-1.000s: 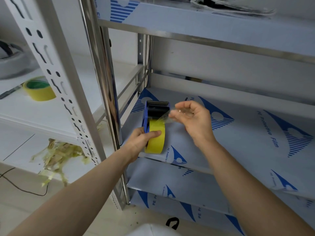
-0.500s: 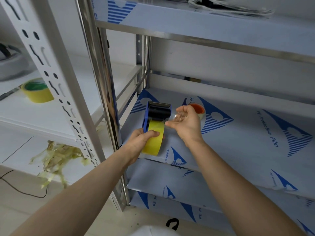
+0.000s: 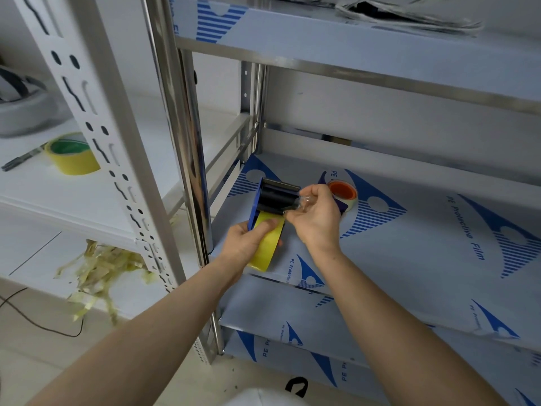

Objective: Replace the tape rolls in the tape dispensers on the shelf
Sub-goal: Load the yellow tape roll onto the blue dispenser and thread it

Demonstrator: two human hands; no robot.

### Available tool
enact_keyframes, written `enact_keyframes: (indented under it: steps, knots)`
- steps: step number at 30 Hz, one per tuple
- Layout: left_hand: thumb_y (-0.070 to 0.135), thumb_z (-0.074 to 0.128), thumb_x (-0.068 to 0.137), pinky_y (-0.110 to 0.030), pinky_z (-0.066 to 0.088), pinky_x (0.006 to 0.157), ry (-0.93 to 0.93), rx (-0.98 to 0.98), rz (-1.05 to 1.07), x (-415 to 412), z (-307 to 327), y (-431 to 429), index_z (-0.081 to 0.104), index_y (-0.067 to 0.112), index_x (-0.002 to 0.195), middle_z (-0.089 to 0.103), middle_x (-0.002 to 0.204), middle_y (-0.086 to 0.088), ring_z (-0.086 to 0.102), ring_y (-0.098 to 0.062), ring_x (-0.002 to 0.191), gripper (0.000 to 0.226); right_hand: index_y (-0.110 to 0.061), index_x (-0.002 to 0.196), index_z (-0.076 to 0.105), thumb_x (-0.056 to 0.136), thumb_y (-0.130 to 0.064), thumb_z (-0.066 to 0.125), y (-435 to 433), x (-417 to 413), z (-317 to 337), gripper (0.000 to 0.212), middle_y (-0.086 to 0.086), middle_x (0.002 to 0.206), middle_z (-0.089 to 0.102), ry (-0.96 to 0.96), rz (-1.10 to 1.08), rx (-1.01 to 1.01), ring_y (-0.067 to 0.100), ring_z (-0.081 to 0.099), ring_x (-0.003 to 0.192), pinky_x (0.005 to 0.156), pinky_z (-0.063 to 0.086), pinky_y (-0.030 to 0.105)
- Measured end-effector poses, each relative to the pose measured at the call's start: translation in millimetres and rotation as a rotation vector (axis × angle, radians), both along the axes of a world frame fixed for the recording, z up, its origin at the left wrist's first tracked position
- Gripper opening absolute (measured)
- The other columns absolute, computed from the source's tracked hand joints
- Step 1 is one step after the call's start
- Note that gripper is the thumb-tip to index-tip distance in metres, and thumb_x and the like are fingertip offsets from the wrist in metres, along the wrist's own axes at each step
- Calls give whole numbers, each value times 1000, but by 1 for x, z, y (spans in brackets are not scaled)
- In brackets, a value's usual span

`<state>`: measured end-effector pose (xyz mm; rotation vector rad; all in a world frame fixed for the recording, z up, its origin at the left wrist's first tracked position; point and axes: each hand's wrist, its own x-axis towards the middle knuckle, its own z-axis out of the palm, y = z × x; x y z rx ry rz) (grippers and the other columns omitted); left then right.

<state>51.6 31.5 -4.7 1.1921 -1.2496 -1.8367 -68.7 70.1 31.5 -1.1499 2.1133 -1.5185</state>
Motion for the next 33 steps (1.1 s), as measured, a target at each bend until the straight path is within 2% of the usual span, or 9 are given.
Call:
enact_keyframes:
  steps: [5, 9, 11, 15, 19, 21, 24, 30, 33]
  knots:
    - [28, 68, 82, -29, 56, 67, -38, -40, 22, -1, 0, -1, 67, 6, 89, 71, 58, -6, 66, -15, 53, 23, -18, 96, 56, 70, -2, 76, 5, 3, 8, 37, -6, 85, 57, 150, 27, -31, 9, 58, 78, 62, 43, 8]
    - [26, 68, 83, -19, 54, 51, -65, -73, 22, -4, 4, 2, 67, 2, 86, 68, 62, -12, 64, -12, 46, 24, -12, 95, 61, 72, -7, 76, 5, 2, 14, 28, 2, 90, 64, 326, 49, -87, 11, 59, 79, 69, 52, 24]
    - [25, 68, 83, -15, 50, 46, -83, -88, 6, -6, 8, 4, 67, -2, 92, 67, 66, -14, 62, -9, 43, 28, -9, 92, 62, 73, -6, 75, 5, 0, 17, 24, 3, 90, 65, 414, 79, -116, 7, 56, 77, 68, 51, 25]
    - [30, 71, 81, -19, 55, 56, -143, -126, -57, -8, 10, 3, 68, 2, 90, 69, 72, -15, 63, -13, 51, 29, -5, 88, 62, 74, -2, 72, 3, -4, 21, 17, 3, 87, 63, 533, 167, -164, 4, 52, 74, 63, 43, 12]
    - [32, 79, 72, -40, 55, 83, -178, -133, -99, -8, 12, 2, 69, 1, 90, 72, 88, -18, 65, -25, 75, 37, -8, 87, 61, 75, -6, 72, -1, -9, 21, 16, 0, 85, 63, 372, 194, -133, 4, 55, 71, 65, 46, 13]
    - [36, 81, 69, -47, 55, 86, -200, -128, -100, -8, 14, -1, 68, -3, 96, 72, 94, -23, 68, -33, 81, 49, -12, 83, 60, 74, -7, 74, -3, -10, 22, 17, -6, 78, 61, 279, 198, -136, 6, 57, 71, 68, 49, 19]
    - [42, 81, 65, -49, 56, 84, -238, -124, -116, -9, 18, -3, 68, -2, 99, 73, 93, -21, 69, -36, 90, 57, -20, 74, 56, 73, -7, 75, -5, -10, 26, 23, -13, 72, 58, 246, 234, -145, -2, 55, 67, 66, 48, 13]
    - [36, 80, 69, -38, 57, 78, -241, -95, -159, -11, 23, -8, 66, 2, 89, 73, 84, -18, 68, -25, 71, 42, -28, 63, 54, 70, -3, 76, -11, -7, 40, 34, -14, 68, 58, 143, 272, -194, -10, 55, 61, 61, 45, 5]
    - [35, 80, 69, -30, 58, 64, -228, -75, -177, -11, 23, -10, 64, 4, 84, 71, 69, -12, 66, -20, 58, 38, -25, 63, 55, 69, 0, 77, -14, -10, 39, 33, -10, 66, 59, 18, 213, -272, -8, 56, 58, 60, 47, 7]
